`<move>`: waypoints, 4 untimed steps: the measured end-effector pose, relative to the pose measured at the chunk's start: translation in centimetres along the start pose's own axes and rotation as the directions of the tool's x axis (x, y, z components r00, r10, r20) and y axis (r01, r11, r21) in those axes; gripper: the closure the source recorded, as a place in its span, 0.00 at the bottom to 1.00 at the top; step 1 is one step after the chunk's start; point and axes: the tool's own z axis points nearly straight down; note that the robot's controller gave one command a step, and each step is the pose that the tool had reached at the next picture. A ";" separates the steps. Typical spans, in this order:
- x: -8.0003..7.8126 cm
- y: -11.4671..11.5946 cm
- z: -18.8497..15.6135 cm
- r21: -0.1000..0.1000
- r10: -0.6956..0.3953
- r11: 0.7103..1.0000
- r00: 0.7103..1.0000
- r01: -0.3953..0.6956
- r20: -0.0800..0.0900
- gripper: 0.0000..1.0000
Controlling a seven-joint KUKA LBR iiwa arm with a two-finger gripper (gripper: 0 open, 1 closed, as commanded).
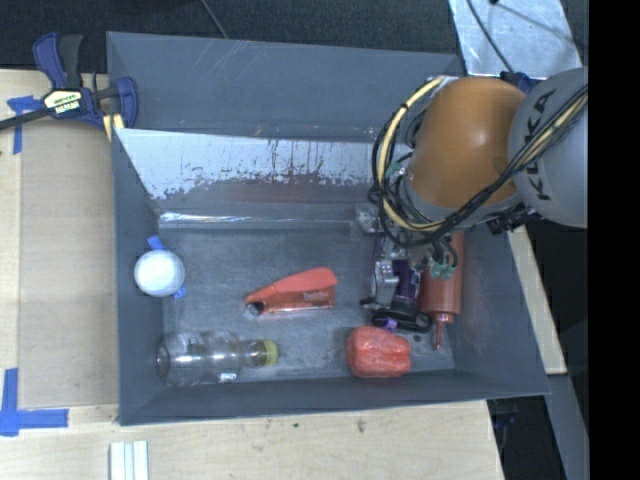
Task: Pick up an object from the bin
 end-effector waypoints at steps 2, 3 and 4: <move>-2.0 3.8 4.0 0.000 0.023 1.000 1.000 -0.023 0.014 0.00; -0.3 7.9 7.4 -0.001 -0.078 0.997 0.997 0.078 0.008 1.00; -0.4 7.9 7.4 -0.002 -0.078 0.997 0.997 0.078 0.008 1.00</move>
Offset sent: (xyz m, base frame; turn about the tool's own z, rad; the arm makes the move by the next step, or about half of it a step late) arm 0.0230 0.0578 -0.0648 0.0274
